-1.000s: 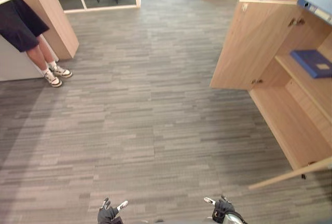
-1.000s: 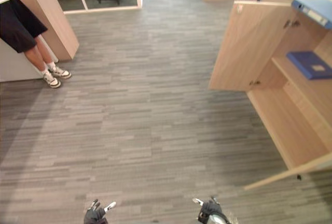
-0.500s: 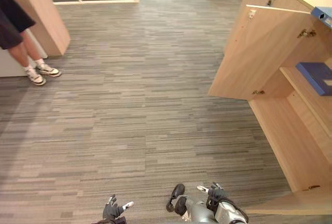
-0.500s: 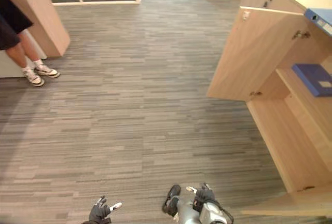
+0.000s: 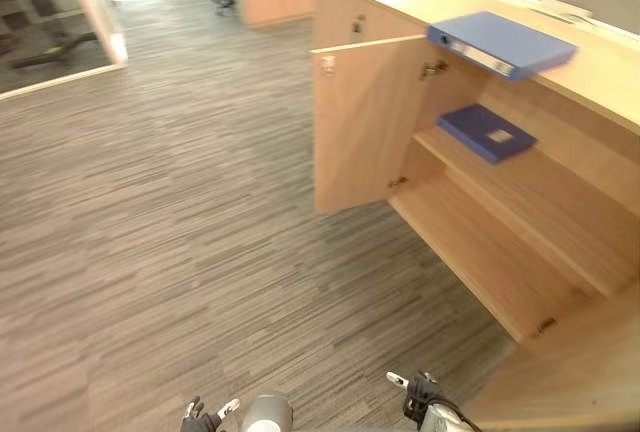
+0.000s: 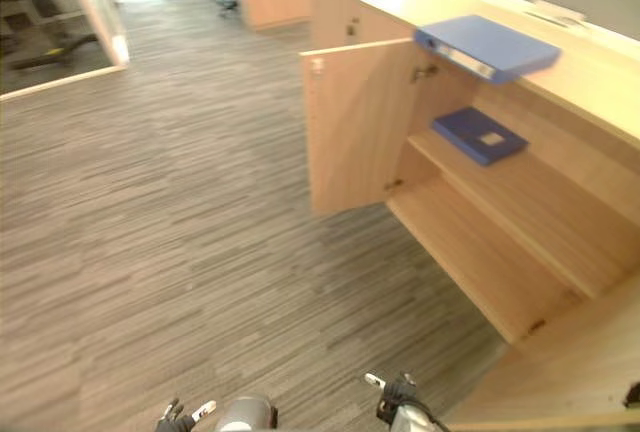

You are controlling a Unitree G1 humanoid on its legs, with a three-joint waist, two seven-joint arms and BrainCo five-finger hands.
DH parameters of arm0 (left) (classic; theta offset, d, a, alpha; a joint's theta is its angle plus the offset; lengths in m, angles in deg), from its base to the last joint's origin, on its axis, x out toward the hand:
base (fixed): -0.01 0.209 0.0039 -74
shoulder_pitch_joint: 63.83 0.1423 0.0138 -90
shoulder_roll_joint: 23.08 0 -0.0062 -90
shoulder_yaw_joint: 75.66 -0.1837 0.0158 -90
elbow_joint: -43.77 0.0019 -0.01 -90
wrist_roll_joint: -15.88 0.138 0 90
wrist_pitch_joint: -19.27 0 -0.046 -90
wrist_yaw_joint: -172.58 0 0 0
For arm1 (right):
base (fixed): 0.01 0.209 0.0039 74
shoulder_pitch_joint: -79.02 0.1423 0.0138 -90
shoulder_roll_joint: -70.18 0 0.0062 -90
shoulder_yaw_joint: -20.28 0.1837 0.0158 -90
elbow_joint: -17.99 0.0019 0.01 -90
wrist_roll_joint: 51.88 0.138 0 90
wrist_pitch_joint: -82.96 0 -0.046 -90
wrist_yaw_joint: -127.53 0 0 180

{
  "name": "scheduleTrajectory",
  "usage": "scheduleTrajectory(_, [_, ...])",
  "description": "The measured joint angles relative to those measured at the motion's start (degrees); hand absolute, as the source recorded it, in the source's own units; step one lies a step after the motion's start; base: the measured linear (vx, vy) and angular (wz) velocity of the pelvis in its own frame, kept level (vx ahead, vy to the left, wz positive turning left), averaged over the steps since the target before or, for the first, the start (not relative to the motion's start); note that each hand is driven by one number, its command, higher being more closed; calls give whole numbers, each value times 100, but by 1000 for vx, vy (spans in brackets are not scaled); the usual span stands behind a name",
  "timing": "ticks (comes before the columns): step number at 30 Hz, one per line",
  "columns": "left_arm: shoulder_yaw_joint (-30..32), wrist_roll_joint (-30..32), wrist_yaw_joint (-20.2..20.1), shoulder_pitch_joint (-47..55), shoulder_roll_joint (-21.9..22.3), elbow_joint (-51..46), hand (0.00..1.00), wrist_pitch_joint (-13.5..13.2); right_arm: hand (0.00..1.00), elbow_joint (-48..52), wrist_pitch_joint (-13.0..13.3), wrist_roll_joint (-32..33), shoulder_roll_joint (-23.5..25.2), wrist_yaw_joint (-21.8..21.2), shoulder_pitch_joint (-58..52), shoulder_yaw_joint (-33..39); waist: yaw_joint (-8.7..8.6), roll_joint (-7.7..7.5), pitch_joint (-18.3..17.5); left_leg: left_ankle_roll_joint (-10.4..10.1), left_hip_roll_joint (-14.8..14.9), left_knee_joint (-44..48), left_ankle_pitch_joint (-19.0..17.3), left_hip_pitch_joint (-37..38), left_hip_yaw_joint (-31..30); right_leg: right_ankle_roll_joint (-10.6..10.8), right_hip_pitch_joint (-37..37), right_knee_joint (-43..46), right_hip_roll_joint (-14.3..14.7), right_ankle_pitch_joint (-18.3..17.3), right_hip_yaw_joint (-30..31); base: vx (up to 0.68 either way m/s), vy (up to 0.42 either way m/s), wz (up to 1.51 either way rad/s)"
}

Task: Walk over to the cabinet, pick up the folder, carry it to the office cabinet, place the folder inside the office cabinet, then close the office cabinet door

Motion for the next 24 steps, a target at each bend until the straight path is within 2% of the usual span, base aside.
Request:
scheduleTrajectory(1, [25, -2, 18, -39, -9, 8, 0, 0, 0, 6, 4, 3, 12, 3, -25, -100, 0, -39, 7, -23, -180, -255, 407, 125, -423, 104, 107, -24, -73, -12, 225, 389, 275, -106])
scheduleTrajectory(2, [31, -27, 31, -91, -36, 13, 0, -4, 0, 25, 3, 11, 36, 19, -25, -191, 7, -63, 13, -43, -249, -378, 811, 312, -451, 230, 212, -22, -189, -39, 382, 410, 286, -85])
scheduleTrajectory(3, [15, -25, 34, -163, -97, 20, 0, -5, 0, 68, 5, 17, 81, 19, -35, -206, -15, -146, 42, 4, -299, -407, 852, 406, -367, 343, 231, -11, -290, -46, 411, 439, 359, -79])
scheduleTrajectory(4, [-26, -24, 41, -270, -122, 32, 0, -9, 0, 142, 5, 21, 176, 19, -91, -206, -36, -242, 20, 126, -348, -412, 783, 495, -107, 560, 188, 107, -439, -40, 518, 313, 294, -56])
scheduleTrajectory(5, [-20, -28, 48, -281, -115, 31, 0, -11, 0, 205, 4, 22, 229, 11, -138, -205, -31, -295, -25, 160, -384, -420, 763, 527, 28, 579, 168, 148, -522, -51, 573, 328, 333, -91])
scheduleTrajectory(6, [-23, -27, 59, -286, -101, 60, 0, -15, 0, 291, 8, 25, 300, 0, -191, -196, -10, -333, -63, 279, -414, -468, 696, 690, 275, 662, 111, 284, -646, -97, 697, 183, 207, -78])
scheduleTrajectory(9, [-51, -15, 86, -325, -126, 227, 0, -6, 0, 296, 5, 25, 344, -27, -327, -154, -23, -329, -131, 489, -503, -803, 661, 1188, 830, 970, -186, 1114, -949, -352, 716, 185, 234, -115])
scheduleTrajectory(10, [-61, 4, 91, -324, -107, 232, 0, 0, 0, 427, 0, -3, 346, -34, -467, -64, -6, -337, -168, 586, -592, -971, 659, 1399, 1031, 1021, -502, 1791, -1096, -520, 776, 115, 221, -105])
scheduleTrajectory(11, [-58, 5, 91, -324, -90, 229, 0, 1, 0, 515, -3, -1, 343, -44, -507, 21, -7, -340, -176, 650, -649, -1042, 634, 1494, 1107, 989, -691, 2205, -1170, -598, 825, 63, 220, -107])
scheduleTrajectory(12, [-60, 27, 91, -330, -62, 231, 0, 10, 0, 628, -14, -1, 336, -56, -534, 81, -50, -391, -200, 750, -800, -1149, 578, 1617, 1278, 848, -1171, 3156, -1361, -704, 831, 6, 248, -100])
scheduleTrajectory(13, [-48, 71, 87, -357, -88, 226, 0, 11, 0, 796, -21, 2, 382, -64, -598, 241, -80, -505, -155, 865, -992, -1226, 520, 1842, 1528, 745, -1651, 4183, -1660, -673, 779, -3, 243, -90])
scheduleTrajectory(15, [5, 82, 96, -330, -93, 227, 0, 21, 0, 843, -20, 1, 405, -64, -637, 278, -119, -539, -167, 957, -1076, -1239, 456, 2014, 1689, 479, -1776, 4620, -1933, -607, 469, 20, 176, -64])
scheduleTrajectory(16, [63, 108, 95, -297, -62, 223, 0, 47, 0, 859, -17, -12, 416, -64, -682, 274, -124, -555, -201, 982, -1057, -1373, 430, 2229, 1896, 451, -1704, 4652, -2166, -587, -49, 35, 120, -68])
scheduleTrajectory(17, [89, 108, 95, -296, -51, 222, 0, 49, 0, 855, -18, -21, 415, -64, -681, 274, -121, -529, -212, 983, -1023, -1446, 431, 2295, 1989, 474, -1680, 4606, -2209, -601, -228, 53, 111, -92])
scheduleTrajectory(18, [112, 118, 95, -310, -48, 227, 0, 65, 0, 862, -10, -16, 418, -64, -673, 277, -158, -500, -221, 984, -903, -1512, 432, 2311, 2144, 621, -1677, 4451, -2245, -760, -601, 34, -2, -90])
scheduleTrajectory(19, [111, 119, 95, -332, -48, 231, 0, 73, 0, 862, -15, -17, 415, -65, -639, 282, -174, -481, -199, 992, -747, -1557, 423, 2310, 2227, 729, -1705, 4233, -2171, -1025, -925, 37, -27, -83])
scheduleTrajectory(20, [105, 119, 94, -346, -46, 237, 0, 77, 0, 860, -18, -17, 412, -66, -619, 293, -200, -463, -190, 976, -622, -1575, 394, 2319, 2250, 728, -1719, 4083, -2075, -1099, -1056, 15, -103, -63])
scheduleTrajectory(22, [48, 128, 89, -469, -53, 405, 0, 83, 0, 864, -17, -15, 414, -65, -548, 436, -286, -374, -125, 842, -81, -1600, 201, 2481, 2323, 772, -1785, 3348, -1619, -1083, -1392, 10, -159, -34])
scheduleTrajectory(24, [48, 222, 82, -518, -76, 439, 0, 89, 0, 853, -14, -16, 411, -64, -543, 453, -293, -409, -98, 716, 49, -1617, 86, 2594, 2340, 739, -1898, 2921, -1562, -965, -1393, 38, -216, -4])
